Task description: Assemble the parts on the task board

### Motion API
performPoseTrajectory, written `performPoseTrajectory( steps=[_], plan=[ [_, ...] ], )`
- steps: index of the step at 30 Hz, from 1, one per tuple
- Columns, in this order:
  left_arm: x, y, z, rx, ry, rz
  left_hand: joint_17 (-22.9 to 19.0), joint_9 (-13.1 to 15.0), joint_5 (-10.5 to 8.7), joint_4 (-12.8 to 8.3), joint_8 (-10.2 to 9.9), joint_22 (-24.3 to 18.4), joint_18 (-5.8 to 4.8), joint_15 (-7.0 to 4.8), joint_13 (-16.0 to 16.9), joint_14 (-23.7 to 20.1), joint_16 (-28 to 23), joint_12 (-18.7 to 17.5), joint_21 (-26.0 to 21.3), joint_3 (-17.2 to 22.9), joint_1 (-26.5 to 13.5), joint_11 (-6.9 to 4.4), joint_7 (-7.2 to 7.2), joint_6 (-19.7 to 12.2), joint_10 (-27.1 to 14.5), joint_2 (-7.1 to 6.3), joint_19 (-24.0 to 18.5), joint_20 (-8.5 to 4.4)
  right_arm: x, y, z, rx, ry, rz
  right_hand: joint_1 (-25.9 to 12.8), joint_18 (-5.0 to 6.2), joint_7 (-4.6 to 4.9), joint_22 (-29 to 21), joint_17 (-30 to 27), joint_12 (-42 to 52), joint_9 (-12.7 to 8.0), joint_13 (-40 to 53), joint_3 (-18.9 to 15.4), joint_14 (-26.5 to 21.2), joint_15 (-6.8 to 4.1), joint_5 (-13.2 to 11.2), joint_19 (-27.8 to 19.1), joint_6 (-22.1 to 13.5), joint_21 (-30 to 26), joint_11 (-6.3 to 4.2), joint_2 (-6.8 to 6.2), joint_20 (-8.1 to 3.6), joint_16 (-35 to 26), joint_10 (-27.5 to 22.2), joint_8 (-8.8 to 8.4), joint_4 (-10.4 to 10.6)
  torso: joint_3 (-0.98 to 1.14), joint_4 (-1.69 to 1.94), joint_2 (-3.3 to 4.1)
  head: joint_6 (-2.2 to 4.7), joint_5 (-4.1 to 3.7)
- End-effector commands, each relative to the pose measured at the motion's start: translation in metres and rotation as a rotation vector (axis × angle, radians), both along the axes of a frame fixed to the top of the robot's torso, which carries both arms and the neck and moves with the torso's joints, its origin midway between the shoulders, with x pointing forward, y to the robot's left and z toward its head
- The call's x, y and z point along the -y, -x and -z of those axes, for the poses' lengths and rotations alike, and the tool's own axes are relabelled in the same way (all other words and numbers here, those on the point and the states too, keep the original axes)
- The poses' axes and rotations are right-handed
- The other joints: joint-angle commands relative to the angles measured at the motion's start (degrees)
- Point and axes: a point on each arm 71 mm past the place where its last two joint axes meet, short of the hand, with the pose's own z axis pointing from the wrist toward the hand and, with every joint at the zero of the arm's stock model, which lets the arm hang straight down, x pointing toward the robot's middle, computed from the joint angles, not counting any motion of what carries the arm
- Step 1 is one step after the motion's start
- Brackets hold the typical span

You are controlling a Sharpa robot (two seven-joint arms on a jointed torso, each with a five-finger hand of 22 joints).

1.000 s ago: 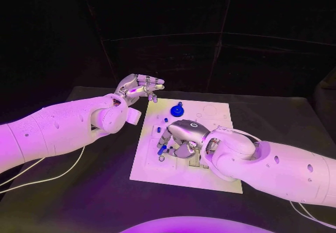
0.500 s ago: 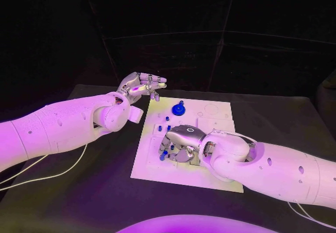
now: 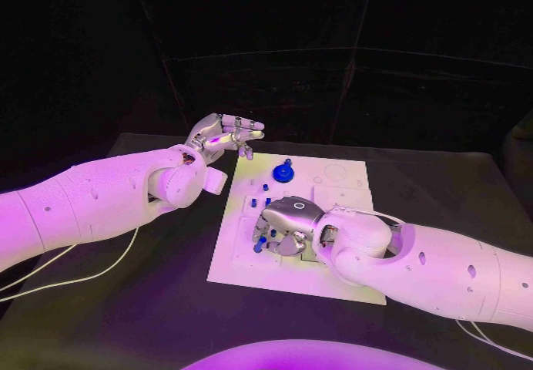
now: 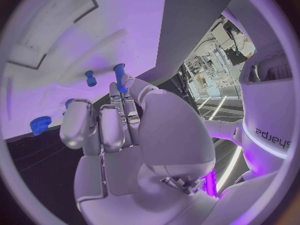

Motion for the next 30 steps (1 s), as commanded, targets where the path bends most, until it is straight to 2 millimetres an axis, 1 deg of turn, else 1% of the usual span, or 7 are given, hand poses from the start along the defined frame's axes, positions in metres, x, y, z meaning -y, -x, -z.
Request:
performPoseTrajectory(
  steps=[1,9,18,21,24,28,30],
  plan=[
    [0.001,-0.0001,-0.0014,0.003,0.009,0.01,-0.1,0.0,0.17,-0.1,0.4,-0.1,0.71,-0.02,0.1,-0.6,-0.1,0.3,-0.3,-0.4,-0.1,0.1,-0.03,-0.1,-0.4,0.52,-0.5,0.12,-0.0004,-0.0007,-0.0018,0.056,0.021,0.012,-0.2,0.09,0.25,0.1,0.0,0.1,0.1,0.1,0.3,1.6,0.24,0.4,0.0,-0.1,0.4,-0.57,-0.02,0.19,0.2,0.8,-0.28,0.0,-0.01,-0.02,-0.04,-0.05,0.01],
    [0.0004,-0.0002,-0.0014,0.003,0.008,0.009,-0.1,0.0,0.17,-0.1,0.4,-0.1,0.71,-0.02,0.1,-0.6,-0.1,0.3,-0.3,-0.4,-0.1,0.1,-0.03,-0.1,-0.4,0.52,-0.5,0.12,-0.0006,0.0017,-0.0012,0.051,0.036,-0.004,-0.2,0.09,0.24,0.0,0.1,0.1,0.1,0.1,0.3,1.6,0.24,0.4,-0.1,-0.1,0.4,-0.57,-0.04,0.19,0.2,0.8,-0.28,-0.1,-0.02,-0.03,-0.05,-0.1,0.02],
    [0.0007,-0.0002,-0.0014,0.003,0.008,0.009,-0.1,0.0,0.17,-0.1,0.4,-0.1,0.71,-0.02,0.1,-0.6,-0.1,0.3,-0.3,-0.4,-0.1,0.1,-0.03,-0.1,-0.4,0.52,-0.5,0.12,-0.0079,0.0059,0.0019,0.014,0.082,-0.032,-1.4,0.15,0.27,-0.2,-0.3,-0.4,0.0,0.1,-0.4,1.5,0.31,0.6,-0.2,-0.3,0.2,-0.49,-0.72,0.3,0.1,0.6,-0.55,0.0,-0.06,-0.02,-0.05,-0.14,-0.08],
    [0.0007,-0.0001,-0.0014,0.003,0.008,0.009,-0.1,0.0,0.17,-0.1,0.4,-0.1,0.71,-0.02,0.1,-0.6,-0.1,0.3,-0.3,-0.4,-0.1,0.1,-0.03,-0.1,-0.4,0.52,-0.5,0.12,-0.009,0.0061,0.0022,0.014,0.08,-0.03,-2.3,0.17,0.49,-0.4,-0.4,-1.1,-0.2,-0.1,-0.7,1.5,0.51,1.2,-0.3,-1.0,0.1,-0.25,-1.16,0.41,0.1,-0.1,-1.05,0.2,-0.08,-0.03,-0.05,-0.15,-0.08],
    [0.0004,0.0,-0.0014,0.002,0.008,0.009,-0.1,0.0,0.17,-0.1,0.4,-0.1,0.71,-0.02,0.1,-0.6,-0.1,0.3,-0.3,-0.4,-0.1,0.1,-0.03,-0.1,-0.4,0.52,-0.5,0.12,-0.0093,0.0056,0.0016,0.022,0.065,-0.021,-3.3,0.19,0.93,-0.6,-0.7,-2.2,-0.4,-0.5,-1.1,1.4,0.92,2.4,-0.5,-2.3,0.0,0.3,-1.86,0.73,-0.1,-1.5,-1.66,0.5,-0.08,-0.02,-0.03,-0.16,-0.08],
    [-0.0001,0.0,-0.0013,0.002,0.007,0.008,-0.1,0.0,0.17,-0.1,0.4,-0.1,0.71,-0.02,0.1,-0.6,-0.1,0.3,-0.3,-0.4,-0.1,0.1,-0.03,-0.1,-0.4,0.52,-0.5,0.12,-0.0085,0.0042,0.0004,0.035,0.042,-0.007,-4.1,0.26,1.25,-1.0,-1.1,-3.0,-0.5,-0.8,-1.4,1.3,1.29,3.1,-0.7,-3.6,-0.2,0.75,-2.5,1.07,-0.2,-2.7,-1.8,0.7,-0.05,-0.01,-0.05,-0.19,-0.07],
    [-0.0002,0.0,-0.0013,0.002,0.007,0.008,-0.1,0.0,0.17,-0.1,0.4,-0.1,0.71,-0.02,0.1,-0.6,-0.1,0.3,-0.3,-0.4,-0.1,0.1,-0.03,-0.1,-0.4,0.52,-0.5,0.12,-0.0082,0.0037,-0.0003,0.041,0.031,-0.003,-4.4,0.3,1.24,-1.1,-1.3,-3.3,-0.6,-0.9,-1.6,1.2,1.44,3.2,-0.8,-4.8,-0.4,0.87,-2.81,1.23,-0.3,-3.3,-1.86,0.8,-0.06,0.0,-0.04,-0.18,-0.09]
  ],
)
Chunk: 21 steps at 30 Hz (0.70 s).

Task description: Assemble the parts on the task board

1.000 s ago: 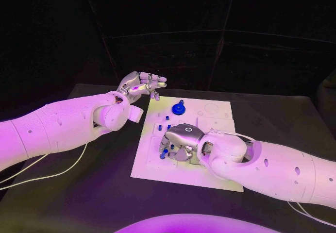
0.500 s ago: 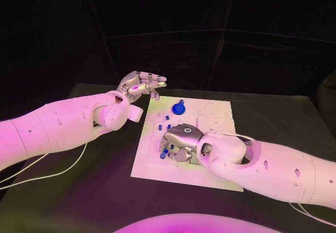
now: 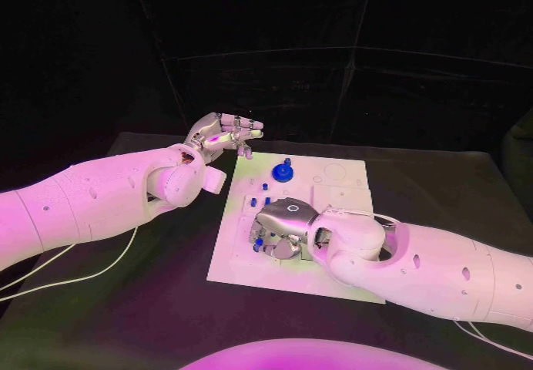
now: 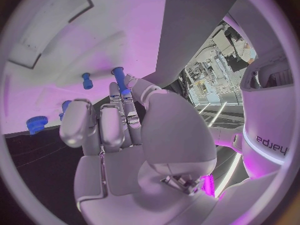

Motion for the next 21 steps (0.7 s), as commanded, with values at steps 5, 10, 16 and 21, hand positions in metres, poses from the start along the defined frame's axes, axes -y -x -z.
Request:
performPoseTrajectory(
  steps=[5,10,16,21],
  plan=[
    [0.0,0.0,-0.001,0.002,0.007,0.008,-0.1,0.0,0.17,-0.1,0.4,-0.1,0.73,-0.02,0.1,-0.6,-0.1,0.3,-0.3,-0.4,-0.1,0.1,-0.03,-0.1,-0.4,0.52,-0.5,0.12,0.0,-0.002,-0.003,0.022,-0.047,0.018,-2.1,0.85,-0.07,-2.9,-1.2,-1.3,-0.1,-0.3,-1.6,0.9,0.95,0.3,-1.2,-5.4,-2.0,0.32,-1.24,0.77,-0.8,-3.7,-0.35,0.5,0.04,-0.02,0.0,0.06,-0.06],
    [0.0,0.0,-0.001,0.001,0.007,0.009,-0.1,0.0,0.17,-0.1,0.4,-0.1,0.73,-0.02,0.1,-0.6,-0.1,0.3,-0.3,-0.4,-0.1,0.1,-0.03,-0.1,-0.4,0.52,-0.5,0.12,0.002,-0.002,-0.006,0.028,-0.094,0.021,-3.3,1.82,-0.86,-8.6,-3.4,-1.7,-0.1,-0.2,-6.0,0.2,1.24,-0.1,-3.3,-10.7,-5.6,0.78,-2.31,1.09,-2.2,-8.3,-0.25,1.2,0.05,-0.03,0.0,0.15,-0.17],
    [0.0,0.0,-0.001,-0.001,0.007,0.011,-0.1,0.0,0.17,-0.1,0.4,-0.1,0.73,-0.02,0.1,-0.6,-0.1,0.3,-0.3,-0.4,-0.1,0.1,-0.03,-0.1,-0.4,0.52,-0.5,0.12,0.013,-0.002,-0.012,0.04,-0.171,0.039,-2.0,1.94,-0.88,-9.8,-3.4,0.7,0.2,0.1,-12.7,0.4,1.31,0.5,-2.8,-12.4,-6.7,0.85,-0.86,1.15,-2.1,-10.5,-0.01,1.8,0.13,0.0,0.02,0.37,-0.49],
    [-0.001,0.0,-0.001,-0.002,0.006,0.008,-0.1,0.0,0.17,-0.1,0.4,-0.1,0.73,-0.02,0.1,-0.6,-0.1,0.3,-0.3,-0.4,-0.1,0.1,-0.03,-0.1,-0.4,0.52,-0.5,0.12,0.045,-0.003,-0.016,-0.004,-0.218,0.121,-1.2,1.79,0.41,-9.2,-3.9,3.7,0.4,0.4,-14.7,0.4,0.92,1.5,-2.0,-10.3,-6.4,0.33,0.4,0.82,-2.4,-7.9,0.51,2.2,0.04,-0.21,-0.13,0.79,-1.43]
  ],
)
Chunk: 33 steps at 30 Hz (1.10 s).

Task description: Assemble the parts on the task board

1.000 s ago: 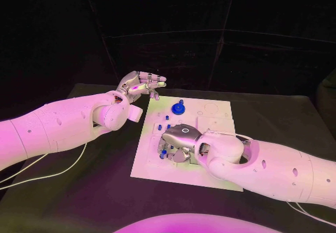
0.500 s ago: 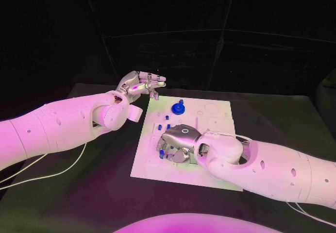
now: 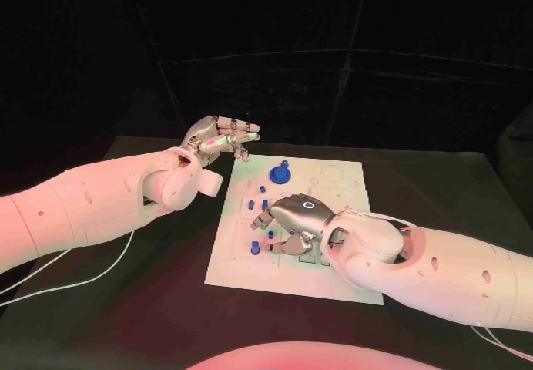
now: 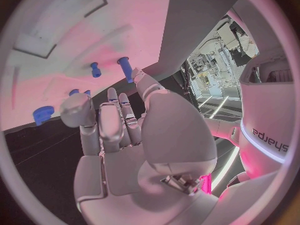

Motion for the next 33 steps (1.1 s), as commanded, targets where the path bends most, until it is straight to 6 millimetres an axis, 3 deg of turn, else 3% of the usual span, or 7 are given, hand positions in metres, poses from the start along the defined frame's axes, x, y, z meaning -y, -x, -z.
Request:
performPoseTrajectory(
  steps=[1,5,9,12,16,23,33],
  plan=[
    [0.0,0.0,-0.001,0.001,0.007,0.009,-0.1,0.0,0.17,-0.1,0.4,-0.1,0.74,-0.02,0.1,-0.6,-0.1,0.3,-0.3,-0.4,-0.1,0.1,-0.03,-0.1,-0.4,0.52,-0.5,0.12,0.014,-0.001,-0.007,-0.028,-0.104,0.053,-0.5,0.6,0.5,1.9,1.3,2.9,0.3,0.7,-1.1,0.7,0.02,0.6,1.3,2.2,1.0,-0.17,1.11,-0.01,0.5,4.3,0.95,0.6,-0.11,-0.11,-0.15,0.34,-1.02],
    [-0.002,0.001,0.0,-0.001,0.004,0.007,-0.1,0.0,0.17,-0.1,0.4,-0.1,0.74,-0.02,0.1,-0.6,-0.1,0.3,-0.3,-0.4,-0.1,0.1,-0.03,-0.1,-0.4,0.52,-0.5,0.12,0.056,-0.007,-0.013,-0.159,-0.171,0.203,-1.9,-0.17,0.58,6.4,5.5,6.5,0.7,2.1,-1.9,1.8,-0.42,1.8,3.2,4.8,3.8,-0.89,1.62,-0.31,3.1,10.7,2.12,2.0,-0.14,-0.23,-0.2,0.66,-2.16],
    [-0.004,0.004,0.002,-0.008,-0.001,0.008,-0.2,0.0,0.16,-0.1,0.5,-0.2,0.75,-0.03,0.1,-0.6,-0.1,0.5,-0.4,-0.5,0.0,0.09,-0.04,-0.1,-0.4,0.66,-0.4,0.11,0.097,-0.008,-0.014,-0.283,-0.194,0.355,-3.6,-1.21,-1.39,12.4,9.9,14.1,1.0,7.2,-4.3,2.7,-2.35,2.8,5.6,6.6,7.6,-3.35,1.2,-2.03,5.9,18.7,3.86,3.7,-0.19,-0.74,-0.37,0.9,-3.41],
    [-0.004,0.006,0.004,-0.012,-0.004,0.01,-0.2,0.0,0.16,-0.1,0.5,-0.2,0.75,-0.03,0.1,-0.6,-0.1,0.5,-0.4,-0.5,0.0,0.09,-0.04,-0.1,-0.4,0.66,-0.4,0.11,0.12,-0.006,-0.013,-0.328,-0.179,0.44,-4.2,-1.7,-2.12,14.8,10.8,20.4,1.4,12.9,-6.3,2.7,-2.98,2.7,6.4,7.2,9.2,-4.0,1.13,-2.59,6.6,19.8,5.52,4.7,-0.2,-1.2,-0.48,0.94,-4.12],
    [-0.005,0.008,0.006,-0.016,-0.007,0.013,-0.2,0.0,0.16,-0.1,0.5,-0.2,0.75,-0.03,0.1,-0.6,-0.1,0.5,-0.4,-0.5,0.0,0.09,-0.04,-0.1,-0.4,0.66,-0.4,0.11,0.149,-0.004,-0.012,-0.348,-0.13,0.542,-7.3,-1.75,-2.73,15.5,10.7,39.7,2.0,34.7,-10.0,2.7,-3.29,7.0,6.5,7.3,9.7,-4.4,1.84,-3.14,6.8,20.5,7.99,8.1,-0.25,-1.8,-0.62,1.03,-5.03],
    [-0.005,0.01,0.008,-0.022,-0.01,0.017,-0.3,0.0,0.16,-0.1,0.5,-0.2,0.75,-0.03,0.1,-0.6,-0.1,0.6,-0.4,-0.5,0.0,0.09,-0.04,-0.1,-0.4,0.68,-0.4,0.12,0.175,0.001,-0.011,-0.311,-0.013,0.634,-8.4,-2.2,-3.32,18.2,14.9,60.2,3.9,59.3,-15.7,3.3,-3.67,7.4,7.2,6.4,11.3,-4.82,3.5,-3.43,9.1,22.5,12.69,13.1,-0.22,-2.48,-0.75,1.14,-5.57],
    [-0.007,0.012,0.009,-0.024,-0.011,0.018,-0.3,0.0,0.16,-0.1,0.5,-0.2,0.75,-0.04,0.1,-0.6,-0.1,0.6,-0.4,-0.5,0.0,0.08,-0.05,0.0,-0.4,0.7,-0.4,0.12,0.177,0.006,0.0,-0.314,0.126,0.674,-9.8,-2.39,-3.53,19.3,16.9,64.5,5.8,65.8,-20.6,3.4,-3.73,5.7,7.4,5.2,11.9,-4.93,3.84,-3.55,10.2,23.1,15.74,16.7,-0.26,-2.48,-0.75,1.16,-5.73]
  ],
)
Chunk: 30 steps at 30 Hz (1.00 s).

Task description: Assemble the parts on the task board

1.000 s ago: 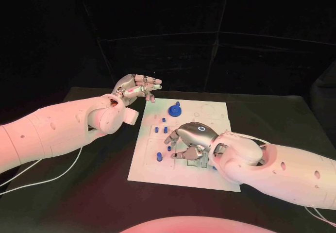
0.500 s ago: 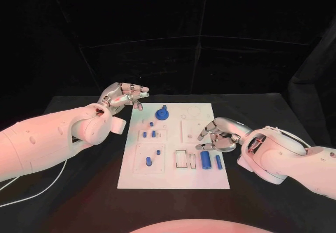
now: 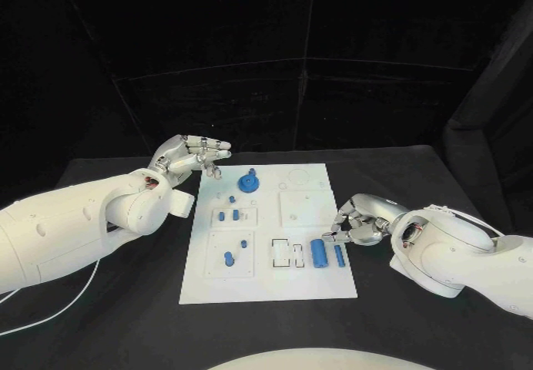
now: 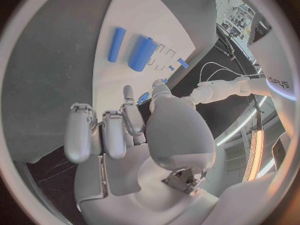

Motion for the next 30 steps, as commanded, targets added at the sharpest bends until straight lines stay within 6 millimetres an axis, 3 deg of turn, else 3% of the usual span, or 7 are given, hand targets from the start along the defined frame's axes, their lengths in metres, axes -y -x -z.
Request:
performPoseTrajectory(
  steps=[1,9,13,30],
  plan=[
    [0.0,0.001,-0.001,0.004,0.009,0.008,-0.1,0.0,0.16,0.0,0.3,-0.1,0.77,-0.03,0.1,-0.2,-0.1,0.2,-0.2,-0.3,0.0,0.08,-0.05,0.0,-0.4,0.7,-0.4,0.12,0.001,0.001,0.004,-0.024,0.107,0.014,-0.8,-0.56,0.05,0.1,0.2,0.3,0.3,0.4,-0.9,3.4,-0.22,-0.9,0.4,-0.4,0.2,0.03,-0.15,-0.04,0.4,0.0,0.55,0.1,-0.05,-0.05,0.01,0.06,0.12],
    [-0.001,0.001,-0.001,0.006,0.009,0.007,-0.1,0.0,0.16,0.1,0.3,-0.1,0.77,-0.03,0.1,-0.2,-0.1,0.3,-0.2,-0.4,-0.1,0.08,-0.05,0.0,-0.4,0.71,-0.4,0.12,-0.016,0.003,0.014,-0.037,0.112,-0.019,-0.9,-0.59,-0.07,0.3,0.5,0.6,0.7,1.1,-1.4,3.5,-0.26,-1.2,0.5,-0.3,0.3,-0.04,-0.15,-0.04,0.5,0.2,1.16,0.1,-0.03,-0.17,0.09,-0.03,0.2],
    [-0.001,0.001,-0.001,0.008,0.009,0.004,-0.1,0.0,0.16,0.1,0.3,-0.1,0.77,-0.03,0.1,-0.2,-0.1,0.3,-0.2,-0.4,-0.1,0.08,-0.05,0.0,-0.4,0.71,-0.4,0.12,-0.023,0.004,0.019,-0.042,0.108,-0.029,-0.8,-0.63,-0.1,0.5,0.7,0.9,0.9,1.4,-1.5,3.5,-0.28,-1.1,0.5,-0.3,0.4,-0.07,-0.21,-0.04,0.6,0.3,1.36,0.1,-0.1,-0.05,0.08,-0.2,0.25],
    [-0.003,0.002,-0.001,0.008,0.009,0.002,-0.1,0.0,0.16,0.1,0.3,-0.1,0.77,-0.03,0.1,-0.2,-0.1,0.3,-0.2,-0.4,-0.1,0.08,-0.05,0.0,-0.4,0.71,-0.4,0.12,-0.039,0.005,0.04,-0.085,0.157,-0.05,-0.5,-0.69,-0.14,0.8,0.9,1.0,1.4,1.9,-2.0,3.5,-0.31,-0.4,0.6,-0.6,0.5,-0.1,-0.29,-0.03,0.7,0.3,1.94,0.0,-0.1,-0.07,0.1,-0.52,0.66]
  ],
)
